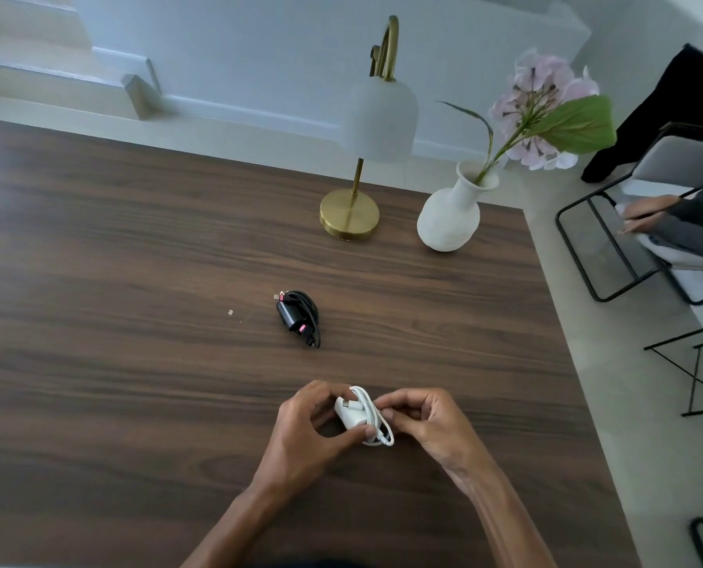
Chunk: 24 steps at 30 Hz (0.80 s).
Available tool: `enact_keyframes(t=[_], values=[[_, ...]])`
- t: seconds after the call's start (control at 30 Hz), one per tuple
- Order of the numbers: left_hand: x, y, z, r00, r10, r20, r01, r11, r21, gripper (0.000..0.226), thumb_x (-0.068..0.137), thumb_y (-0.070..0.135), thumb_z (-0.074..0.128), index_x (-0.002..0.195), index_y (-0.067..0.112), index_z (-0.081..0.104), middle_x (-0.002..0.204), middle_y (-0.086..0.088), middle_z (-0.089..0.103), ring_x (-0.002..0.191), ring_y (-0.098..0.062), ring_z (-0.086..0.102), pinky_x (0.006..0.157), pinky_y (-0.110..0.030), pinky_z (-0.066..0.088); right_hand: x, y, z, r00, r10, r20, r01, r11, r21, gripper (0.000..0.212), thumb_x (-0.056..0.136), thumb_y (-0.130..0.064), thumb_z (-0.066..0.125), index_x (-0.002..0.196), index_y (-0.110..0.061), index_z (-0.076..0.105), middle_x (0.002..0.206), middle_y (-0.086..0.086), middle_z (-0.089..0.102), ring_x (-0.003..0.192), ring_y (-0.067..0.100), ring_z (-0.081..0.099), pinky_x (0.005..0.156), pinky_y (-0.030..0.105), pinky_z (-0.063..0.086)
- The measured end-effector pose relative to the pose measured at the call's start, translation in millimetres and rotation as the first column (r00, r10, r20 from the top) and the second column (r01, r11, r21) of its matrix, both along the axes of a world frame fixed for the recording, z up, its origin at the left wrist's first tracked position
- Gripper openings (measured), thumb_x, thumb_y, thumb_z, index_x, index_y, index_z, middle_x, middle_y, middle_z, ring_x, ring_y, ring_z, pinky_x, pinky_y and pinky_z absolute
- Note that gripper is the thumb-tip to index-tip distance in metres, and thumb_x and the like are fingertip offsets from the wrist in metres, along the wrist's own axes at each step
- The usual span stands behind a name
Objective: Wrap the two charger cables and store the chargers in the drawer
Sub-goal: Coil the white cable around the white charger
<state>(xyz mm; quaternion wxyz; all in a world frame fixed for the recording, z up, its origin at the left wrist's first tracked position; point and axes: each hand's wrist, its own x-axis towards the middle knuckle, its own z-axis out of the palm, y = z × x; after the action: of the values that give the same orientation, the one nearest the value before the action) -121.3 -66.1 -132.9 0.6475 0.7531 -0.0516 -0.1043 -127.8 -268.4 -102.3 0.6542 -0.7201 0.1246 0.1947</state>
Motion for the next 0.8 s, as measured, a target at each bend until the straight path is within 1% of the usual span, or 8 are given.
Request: enact_keyframes(t=[0.1, 0.2, 0.27, 0.33, 0.43, 0.53, 0.63, 0.8], values=[[-2.7, -0.7, -2.2, 0.999, 0.051, -0.016, -0.051, 0.999, -0.002, 0.034, 0.068, 0.017, 0.093, 0.096, 0.023, 0.075, 0.103, 0.003, 0.073, 0.102, -0.016, 0.074, 0.091, -0.032, 0.06, 0.8, 2.0, -0.9, 1.0, 0.003, 0.004, -0.003, 1.0, -0.014, 0.016, 0.086, -0.002, 0.073, 0.091, -0.015, 0.082, 0.096, 0.01, 0.08, 0.09, 0.016, 0.072, 0.087, 0.03, 0.057], [-10.2, -1.7, -1.0, 0.986, 0.161, 0.044, -0.165, 0.98, 0.113, 0.029, 0.074, 0.021, 0.088, 0.094, 0.038, 0.076, 0.108, 0.01, 0.068, 0.104, -0.008, 0.07, 0.088, -0.021, 0.057, -2.8, 7.6, -3.2, 1.0, -0.024, -0.008, 0.024, 1.0, 0.0, 0.013, 0.085, -0.001, 0.074, 0.091, -0.011, 0.081, 0.096, 0.017, 0.079, 0.088, 0.018, 0.07, 0.087, 0.032, 0.056], [-12.9, -2.0, 1.7, 0.977, 0.203, 0.062, -0.211, 0.962, 0.176, 0.03, 0.075, 0.024, 0.087, 0.093, 0.045, 0.076, 0.108, 0.011, 0.065, 0.096, -0.008, 0.068, 0.079, -0.014, 0.054, -5.1, 11.5, -5.8, 0.999, -0.033, -0.003, 0.033, 0.999, -0.005, 0.012, 0.085, -0.001, 0.075, 0.09, -0.01, 0.081, 0.095, 0.019, 0.078, 0.086, 0.019, 0.069, 0.087, 0.034, 0.056], [-14.2, -1.1, 4.4, 0.972, 0.229, 0.053, -0.235, 0.949, 0.211, 0.033, 0.075, 0.023, 0.087, 0.092, 0.049, 0.075, 0.098, 0.009, 0.063, 0.081, -0.008, 0.062, 0.067, -0.011, 0.049, -6.7, 14.4, -6.6, 0.999, -0.031, 0.011, 0.031, 0.999, -0.016, 0.011, 0.085, -0.003, 0.075, 0.09, -0.012, 0.081, 0.094, 0.018, 0.078, 0.085, 0.018, 0.069, 0.085, 0.033, 0.056], [-15.4, 0.3, 9.0, 0.969, 0.24, -0.058, -0.231, 0.964, 0.135, 0.024, 0.075, 0.022, 0.087, 0.088, 0.041, 0.08, 0.085, 0.001, 0.065, 0.07, -0.01, 0.066, 0.064, -0.02, 0.056, -7.5, 15.7, -6.5, 0.999, -0.025, 0.029, 0.026, 0.998, -0.049, 0.01, 0.085, -0.006, 0.076, 0.089, -0.014, 0.081, 0.091, 0.017, 0.079, 0.08, 0.015, 0.069, 0.078, 0.028, 0.055], [-16.1, -1.1, 12.2, 0.958, 0.234, -0.167, -0.226, 0.972, 0.066, 0.017, 0.078, 0.016, 0.085, 0.086, 0.03, 0.081, 0.086, -0.002, 0.077, 0.078, -0.016, 0.077, 0.073, -0.032, 0.063, -8.6, 15.5, -4.9, 0.999, -0.021, 0.039, 0.024, 0.997, -0.078, 0.011, 0.086, -0.007, 0.075, 0.088, -0.017, 0.081, 0.086, 0.016, 0.078, 0.071, 0.01, 0.065, 0.069, 0.023, 0.053], [-14.7, -2.8, 14.4, 0.953, 0.237, -0.19, -0.228, 0.971, 0.066, 0.014, 0.079, 0.011, 0.084, 0.085, 0.024, 0.082, 0.083, -0.002, 0.081, 0.079, -0.016, 0.079, 0.076, -0.031, 0.062, -9.6, 17.0, -4.1, 0.997, -0.048, 0.054, 0.053, 0.994, -0.097, 0.013, 0.089, -0.01, 0.073, 0.087, -0.019, 0.081, 0.085, 0.011, 0.079, 0.071, 0.009, 0.067, 0.065, 0.024, 0.054], [-16.6, -0.8, 19.2, 0.944, 0.247, -0.219, -0.24, 0.969, 0.06, 0.011, 0.079, 0.009, 0.083, 0.086, 0.017, 0.081, 0.083, 0.001, 0.082, 0.078, -0.015, 0.08, 0.073, -0.027, 0.063, -8.6, 22.5, -1.7, 0.993, -0.089, 0.083, 0.098, 0.989, -0.114, 0.006, 0.088, -0.015, 0.074, 0.087, -0.016, 0.08, 0.083, 0.002, 0.08, 0.076, 0.008, 0.073, 0.07, 0.024, 0.057]])
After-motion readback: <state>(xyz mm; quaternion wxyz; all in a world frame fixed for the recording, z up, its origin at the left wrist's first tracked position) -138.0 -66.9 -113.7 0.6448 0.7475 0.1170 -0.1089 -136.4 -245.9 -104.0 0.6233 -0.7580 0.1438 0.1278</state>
